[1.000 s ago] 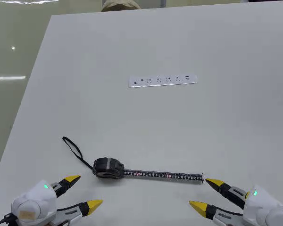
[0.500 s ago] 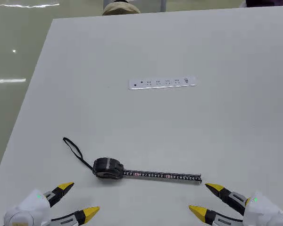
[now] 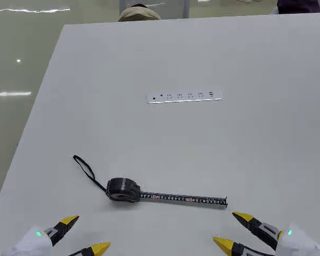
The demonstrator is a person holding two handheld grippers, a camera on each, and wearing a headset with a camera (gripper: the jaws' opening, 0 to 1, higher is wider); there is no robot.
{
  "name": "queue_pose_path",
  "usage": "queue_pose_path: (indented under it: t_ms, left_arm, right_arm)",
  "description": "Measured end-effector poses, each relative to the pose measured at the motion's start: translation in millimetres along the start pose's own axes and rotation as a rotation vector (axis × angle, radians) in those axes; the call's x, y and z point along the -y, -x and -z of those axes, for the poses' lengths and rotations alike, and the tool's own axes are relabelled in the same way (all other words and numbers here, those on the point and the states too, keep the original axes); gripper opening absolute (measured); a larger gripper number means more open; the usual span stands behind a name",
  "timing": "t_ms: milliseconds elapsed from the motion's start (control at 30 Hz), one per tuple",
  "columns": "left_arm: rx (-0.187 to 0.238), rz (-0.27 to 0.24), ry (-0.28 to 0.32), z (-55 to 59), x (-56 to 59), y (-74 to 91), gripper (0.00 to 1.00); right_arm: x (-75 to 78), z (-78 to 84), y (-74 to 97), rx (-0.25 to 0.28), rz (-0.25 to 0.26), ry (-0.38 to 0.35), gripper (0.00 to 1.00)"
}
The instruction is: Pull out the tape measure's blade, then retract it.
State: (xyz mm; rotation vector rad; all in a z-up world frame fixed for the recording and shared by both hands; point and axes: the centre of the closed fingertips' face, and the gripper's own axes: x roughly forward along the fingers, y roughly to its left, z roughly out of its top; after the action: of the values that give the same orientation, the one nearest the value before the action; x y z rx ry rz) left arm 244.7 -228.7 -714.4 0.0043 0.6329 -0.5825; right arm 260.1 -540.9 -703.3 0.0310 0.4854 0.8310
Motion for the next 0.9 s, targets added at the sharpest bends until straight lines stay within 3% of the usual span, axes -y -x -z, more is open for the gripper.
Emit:
queue_pose_path:
  t_ms: [900]
  left_arm:
    - [0.016, -0.048, 0.018, 3.9, -4.0, 8.9, 0.68]
  right_arm:
    - [-6.0, 3.6, 10.2, 0.013, 0.02, 0.007, 0.53]
